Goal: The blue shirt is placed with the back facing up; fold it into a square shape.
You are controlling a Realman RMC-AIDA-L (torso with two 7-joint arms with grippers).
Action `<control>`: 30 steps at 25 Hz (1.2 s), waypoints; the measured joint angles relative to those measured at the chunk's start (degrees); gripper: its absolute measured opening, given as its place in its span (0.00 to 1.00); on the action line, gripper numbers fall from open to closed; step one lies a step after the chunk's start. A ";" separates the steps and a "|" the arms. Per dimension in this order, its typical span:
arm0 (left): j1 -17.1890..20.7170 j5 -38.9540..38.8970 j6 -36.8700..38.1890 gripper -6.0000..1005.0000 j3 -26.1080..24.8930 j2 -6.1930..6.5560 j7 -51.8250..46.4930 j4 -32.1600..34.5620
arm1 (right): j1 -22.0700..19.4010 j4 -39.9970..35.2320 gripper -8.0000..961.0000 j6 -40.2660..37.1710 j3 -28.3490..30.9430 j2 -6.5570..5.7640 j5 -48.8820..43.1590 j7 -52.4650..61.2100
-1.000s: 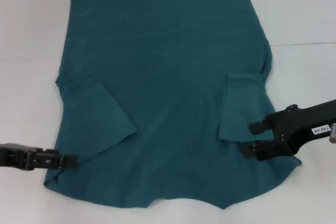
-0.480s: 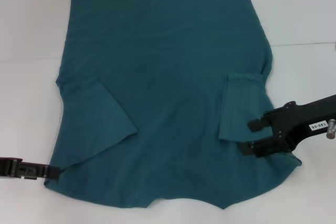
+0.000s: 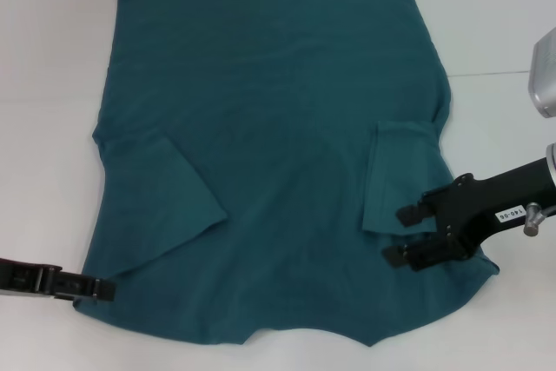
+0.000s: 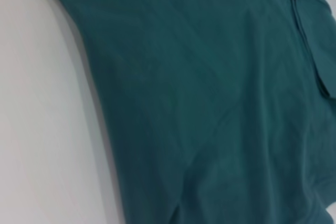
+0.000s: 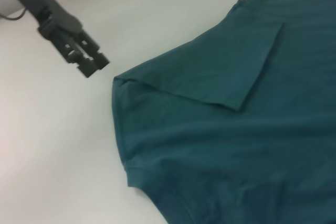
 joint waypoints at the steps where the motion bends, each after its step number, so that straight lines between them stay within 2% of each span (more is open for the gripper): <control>1: -0.08 0.04 -0.47 0.84 0.27 -0.03 0.00 -0.27 | 0.00 0.02 0.76 0.01 -0.28 0.00 -0.01 0.00; 12: -0.97 2.85 -4.10 0.75 0.73 -0.45 0.00 -2.18 | -0.37 0.27 0.76 0.07 -0.92 -0.01 -0.02 -0.16; 19: -0.81 3.85 -5.98 0.73 0.71 -0.78 0.10 -2.31 | 0.18 2.89 0.76 0.07 -1.71 0.06 0.04 -0.40; 20: -1.02 4.59 -8.74 0.73 1.33 -1.20 -0.07 -3.17 | 0.18 2.89 0.76 0.07 -1.71 0.06 0.04 -0.40; 30: -1.21 5.97 -9.89 0.71 1.42 -1.28 -0.12 -3.49 | 0.33 3.11 0.75 0.23 -1.71 -0.01 -0.02 -0.57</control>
